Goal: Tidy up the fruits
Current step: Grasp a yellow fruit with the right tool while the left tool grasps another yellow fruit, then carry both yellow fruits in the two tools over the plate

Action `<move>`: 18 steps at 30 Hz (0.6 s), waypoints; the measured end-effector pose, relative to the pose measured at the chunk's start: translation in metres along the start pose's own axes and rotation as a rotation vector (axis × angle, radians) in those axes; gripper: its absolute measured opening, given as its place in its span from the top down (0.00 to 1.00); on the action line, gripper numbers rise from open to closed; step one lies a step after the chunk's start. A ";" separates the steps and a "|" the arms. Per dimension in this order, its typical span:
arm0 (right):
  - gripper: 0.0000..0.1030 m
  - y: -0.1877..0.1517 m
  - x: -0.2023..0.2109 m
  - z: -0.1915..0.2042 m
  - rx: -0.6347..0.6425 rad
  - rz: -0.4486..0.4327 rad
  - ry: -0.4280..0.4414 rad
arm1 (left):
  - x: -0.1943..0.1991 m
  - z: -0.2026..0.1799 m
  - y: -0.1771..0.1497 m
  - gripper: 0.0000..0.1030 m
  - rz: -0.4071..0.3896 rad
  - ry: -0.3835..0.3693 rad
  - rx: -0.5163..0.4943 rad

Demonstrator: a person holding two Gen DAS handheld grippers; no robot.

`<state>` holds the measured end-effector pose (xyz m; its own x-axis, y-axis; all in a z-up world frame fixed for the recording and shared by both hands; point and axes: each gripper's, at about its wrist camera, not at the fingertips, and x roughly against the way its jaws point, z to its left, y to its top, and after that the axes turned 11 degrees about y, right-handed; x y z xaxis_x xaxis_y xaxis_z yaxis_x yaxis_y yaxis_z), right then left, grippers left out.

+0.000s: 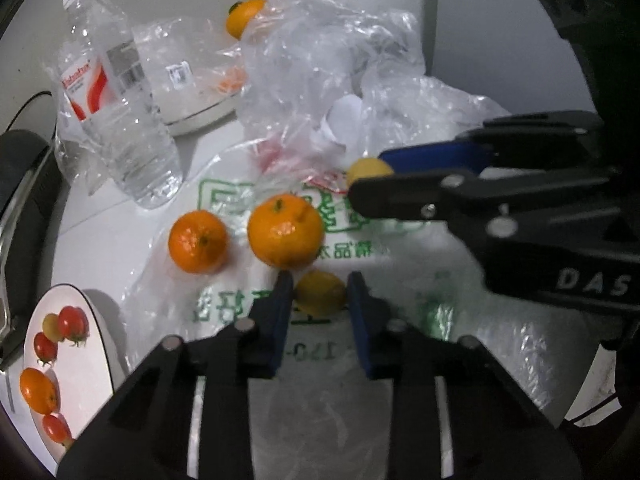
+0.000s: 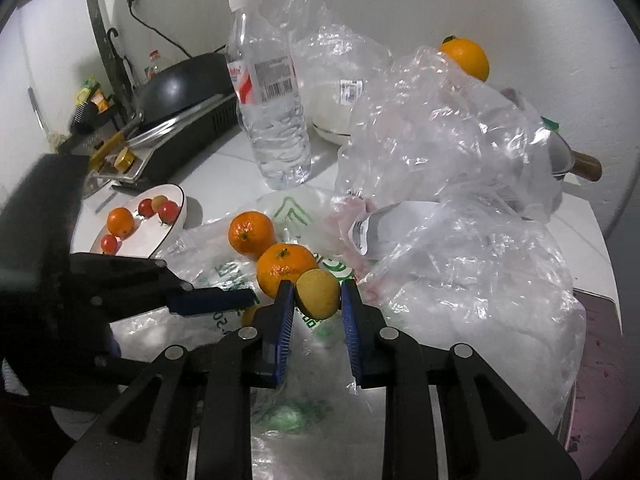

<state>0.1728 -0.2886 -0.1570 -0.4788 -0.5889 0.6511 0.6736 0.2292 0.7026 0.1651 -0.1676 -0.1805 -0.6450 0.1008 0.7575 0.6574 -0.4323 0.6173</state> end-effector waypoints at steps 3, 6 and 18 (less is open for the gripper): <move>0.75 0.001 0.004 0.003 -0.004 -0.015 -0.001 | 0.002 0.003 -0.001 0.72 0.003 -0.010 0.009; 0.75 0.002 0.008 0.008 0.002 -0.028 -0.002 | 0.009 0.006 -0.002 0.72 -0.011 -0.013 0.019; 0.75 0.005 0.012 0.039 0.037 -0.035 -0.013 | 0.051 0.023 -0.013 0.72 -0.089 0.005 0.042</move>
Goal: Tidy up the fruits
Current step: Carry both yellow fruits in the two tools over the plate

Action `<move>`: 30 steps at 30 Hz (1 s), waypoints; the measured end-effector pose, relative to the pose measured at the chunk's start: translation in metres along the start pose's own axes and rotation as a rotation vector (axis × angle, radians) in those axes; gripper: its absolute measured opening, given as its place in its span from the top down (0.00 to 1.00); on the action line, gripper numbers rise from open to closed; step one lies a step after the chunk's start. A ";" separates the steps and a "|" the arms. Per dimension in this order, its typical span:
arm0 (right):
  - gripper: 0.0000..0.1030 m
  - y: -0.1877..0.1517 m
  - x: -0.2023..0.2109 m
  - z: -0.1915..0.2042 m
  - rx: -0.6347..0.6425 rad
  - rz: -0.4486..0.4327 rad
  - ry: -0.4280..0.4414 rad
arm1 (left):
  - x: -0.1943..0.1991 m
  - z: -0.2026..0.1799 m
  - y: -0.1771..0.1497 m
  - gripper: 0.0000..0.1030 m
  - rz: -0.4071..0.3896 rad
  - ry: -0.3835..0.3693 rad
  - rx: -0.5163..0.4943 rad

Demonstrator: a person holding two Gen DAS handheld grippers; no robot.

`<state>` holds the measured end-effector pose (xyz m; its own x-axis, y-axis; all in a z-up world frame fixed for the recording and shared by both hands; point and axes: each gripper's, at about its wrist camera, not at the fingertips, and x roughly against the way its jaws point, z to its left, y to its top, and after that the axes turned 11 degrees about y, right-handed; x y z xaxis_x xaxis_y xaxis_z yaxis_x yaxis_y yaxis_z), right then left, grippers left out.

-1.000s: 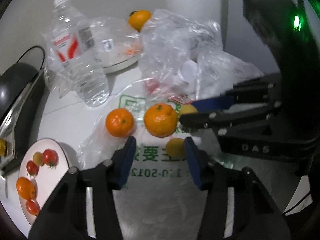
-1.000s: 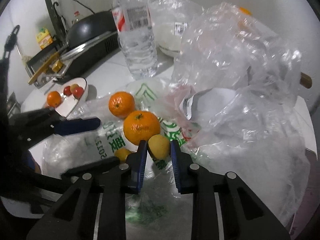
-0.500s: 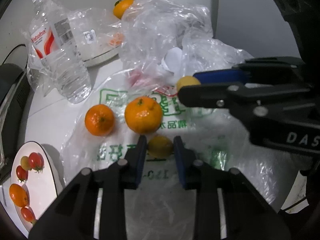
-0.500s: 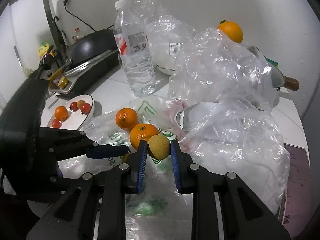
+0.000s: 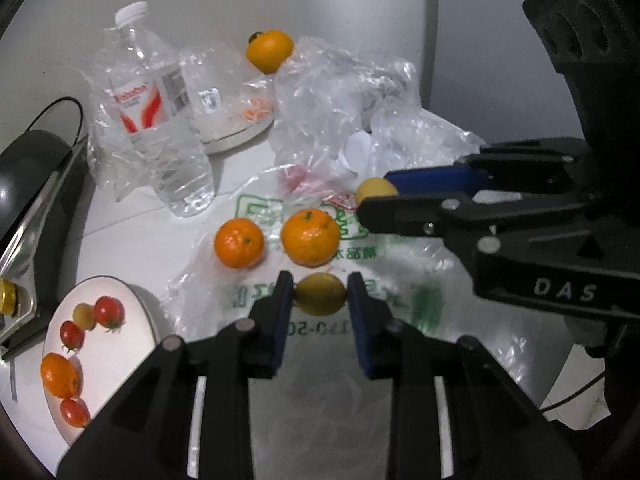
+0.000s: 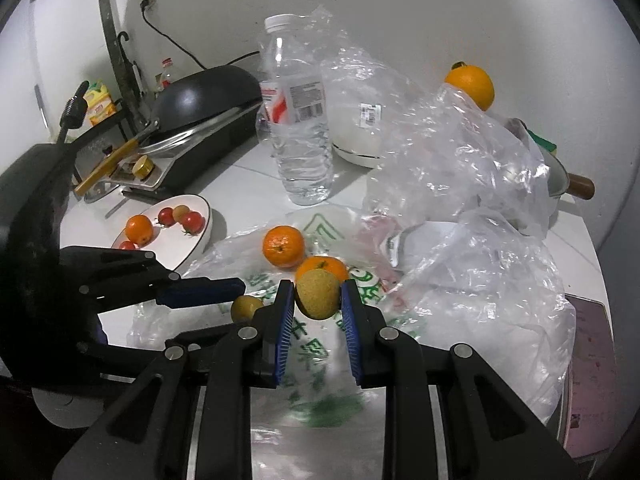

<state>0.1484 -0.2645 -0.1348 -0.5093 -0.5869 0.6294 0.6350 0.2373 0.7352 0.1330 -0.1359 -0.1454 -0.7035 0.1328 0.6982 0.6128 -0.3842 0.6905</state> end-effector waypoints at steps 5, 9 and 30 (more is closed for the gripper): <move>0.75 0.001 -0.001 0.015 0.017 0.002 -0.002 | 0.013 0.013 -0.007 0.72 -0.021 0.014 0.016; 0.75 0.004 -0.004 0.030 0.035 0.004 -0.002 | 0.021 0.026 -0.016 0.72 -0.032 0.025 0.033; 0.75 0.020 -0.053 0.105 0.133 0.075 0.023 | 0.042 0.100 -0.067 0.72 -0.052 0.090 0.140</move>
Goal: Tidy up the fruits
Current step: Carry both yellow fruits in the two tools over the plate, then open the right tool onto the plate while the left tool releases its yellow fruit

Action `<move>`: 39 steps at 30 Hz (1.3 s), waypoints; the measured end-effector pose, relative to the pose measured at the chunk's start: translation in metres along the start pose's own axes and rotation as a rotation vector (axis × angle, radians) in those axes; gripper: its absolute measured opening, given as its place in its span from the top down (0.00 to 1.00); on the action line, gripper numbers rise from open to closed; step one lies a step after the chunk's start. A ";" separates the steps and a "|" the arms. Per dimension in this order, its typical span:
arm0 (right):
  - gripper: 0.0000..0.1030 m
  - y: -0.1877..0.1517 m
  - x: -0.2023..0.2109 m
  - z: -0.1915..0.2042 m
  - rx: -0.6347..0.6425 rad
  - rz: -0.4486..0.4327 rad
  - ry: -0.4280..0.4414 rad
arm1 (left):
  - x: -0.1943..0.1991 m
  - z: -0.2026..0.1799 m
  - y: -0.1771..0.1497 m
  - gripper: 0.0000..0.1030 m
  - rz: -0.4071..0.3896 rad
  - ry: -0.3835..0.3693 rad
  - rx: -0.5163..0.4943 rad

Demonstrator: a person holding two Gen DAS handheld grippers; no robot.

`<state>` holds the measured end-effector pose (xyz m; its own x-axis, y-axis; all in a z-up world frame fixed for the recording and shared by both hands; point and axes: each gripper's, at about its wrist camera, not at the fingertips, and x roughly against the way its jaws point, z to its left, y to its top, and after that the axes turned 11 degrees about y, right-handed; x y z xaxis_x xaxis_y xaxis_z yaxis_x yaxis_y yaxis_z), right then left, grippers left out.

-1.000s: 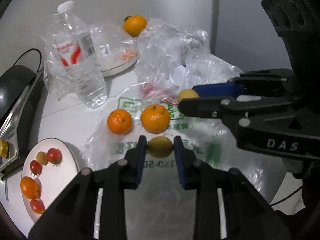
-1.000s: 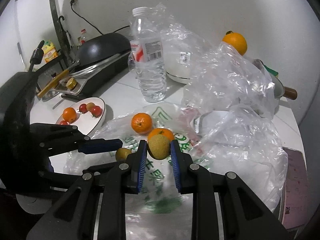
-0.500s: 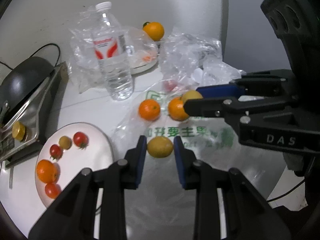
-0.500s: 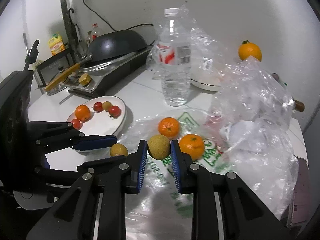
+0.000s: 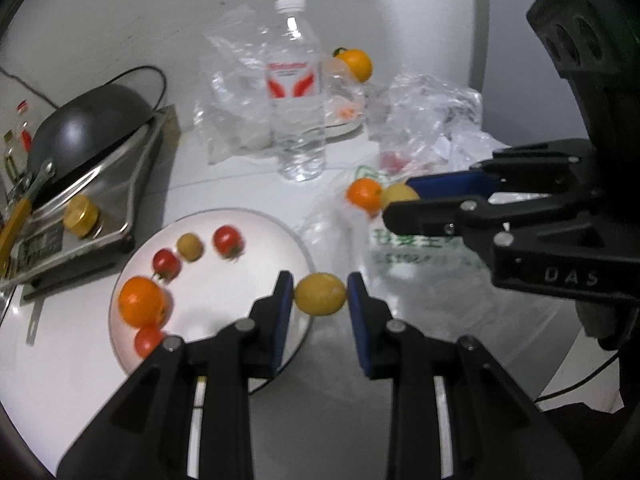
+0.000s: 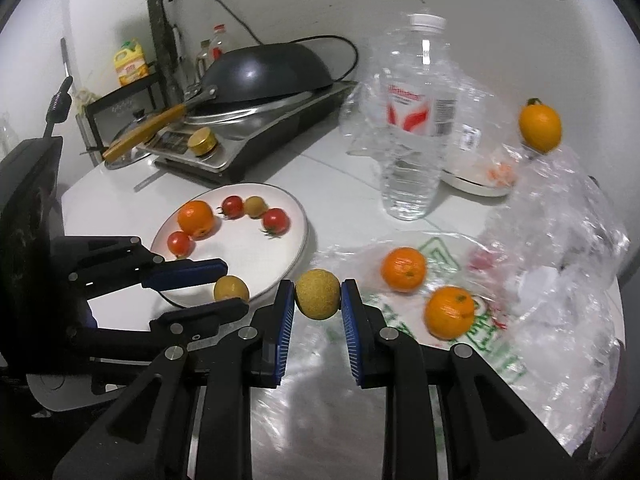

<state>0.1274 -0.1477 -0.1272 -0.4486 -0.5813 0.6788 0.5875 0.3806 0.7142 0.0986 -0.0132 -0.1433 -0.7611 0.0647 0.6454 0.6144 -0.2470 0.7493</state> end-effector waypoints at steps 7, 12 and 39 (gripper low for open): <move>0.75 0.008 -0.022 0.023 0.028 0.030 0.025 | 0.004 0.023 -0.012 0.72 -0.005 0.025 0.028; 0.75 0.012 -0.034 0.035 0.046 0.048 0.041 | 0.003 0.033 -0.019 0.72 -0.001 0.038 0.039; 0.75 0.012 -0.094 0.039 0.023 0.172 0.065 | -0.018 0.046 -0.035 0.72 0.054 0.020 0.053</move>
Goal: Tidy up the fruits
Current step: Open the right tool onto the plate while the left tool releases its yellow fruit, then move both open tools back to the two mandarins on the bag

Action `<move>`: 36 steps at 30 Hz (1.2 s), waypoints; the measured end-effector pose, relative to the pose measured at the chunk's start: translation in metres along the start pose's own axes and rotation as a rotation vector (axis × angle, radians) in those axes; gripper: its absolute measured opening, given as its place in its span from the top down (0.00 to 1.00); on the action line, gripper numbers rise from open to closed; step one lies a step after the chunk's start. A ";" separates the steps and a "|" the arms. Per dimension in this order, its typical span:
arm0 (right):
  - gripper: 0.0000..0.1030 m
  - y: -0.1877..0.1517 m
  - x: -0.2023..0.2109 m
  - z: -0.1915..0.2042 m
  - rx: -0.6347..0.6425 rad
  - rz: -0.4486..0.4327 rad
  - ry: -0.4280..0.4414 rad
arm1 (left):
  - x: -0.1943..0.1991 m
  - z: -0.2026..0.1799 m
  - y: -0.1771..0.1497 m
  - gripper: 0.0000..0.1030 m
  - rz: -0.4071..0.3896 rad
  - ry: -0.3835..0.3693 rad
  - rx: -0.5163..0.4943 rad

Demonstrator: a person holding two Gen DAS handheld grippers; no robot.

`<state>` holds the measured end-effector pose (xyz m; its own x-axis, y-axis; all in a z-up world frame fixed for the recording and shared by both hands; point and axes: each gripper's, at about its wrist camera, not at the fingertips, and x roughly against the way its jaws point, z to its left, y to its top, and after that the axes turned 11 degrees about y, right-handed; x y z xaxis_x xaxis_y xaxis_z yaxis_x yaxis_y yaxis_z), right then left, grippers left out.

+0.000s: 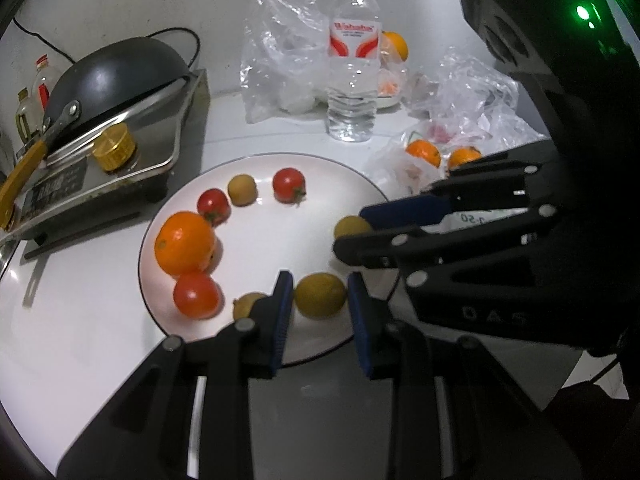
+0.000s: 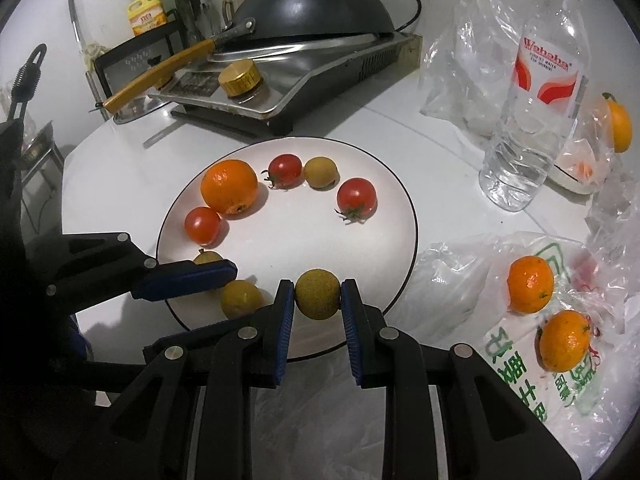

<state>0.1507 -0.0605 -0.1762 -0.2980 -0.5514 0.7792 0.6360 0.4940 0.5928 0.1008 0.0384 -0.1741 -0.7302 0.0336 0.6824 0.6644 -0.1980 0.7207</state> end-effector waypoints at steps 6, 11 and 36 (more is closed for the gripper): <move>0.75 0.000 0.001 -0.002 -0.013 -0.004 -0.001 | 0.000 0.001 0.000 0.71 0.003 0.007 0.001; 0.75 -0.002 0.005 -0.001 -0.012 -0.016 0.002 | 0.001 -0.001 0.000 0.71 0.006 0.017 -0.002; 0.75 -0.026 0.066 -0.012 -0.027 -0.127 -0.011 | 0.046 -0.027 -0.009 0.71 -0.063 -0.013 0.035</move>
<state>0.1225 -0.1176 -0.1429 -0.3854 -0.6007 0.7004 0.6112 0.4024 0.6815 0.0567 0.0154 -0.1525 -0.7686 0.0581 0.6371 0.6226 -0.1611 0.7658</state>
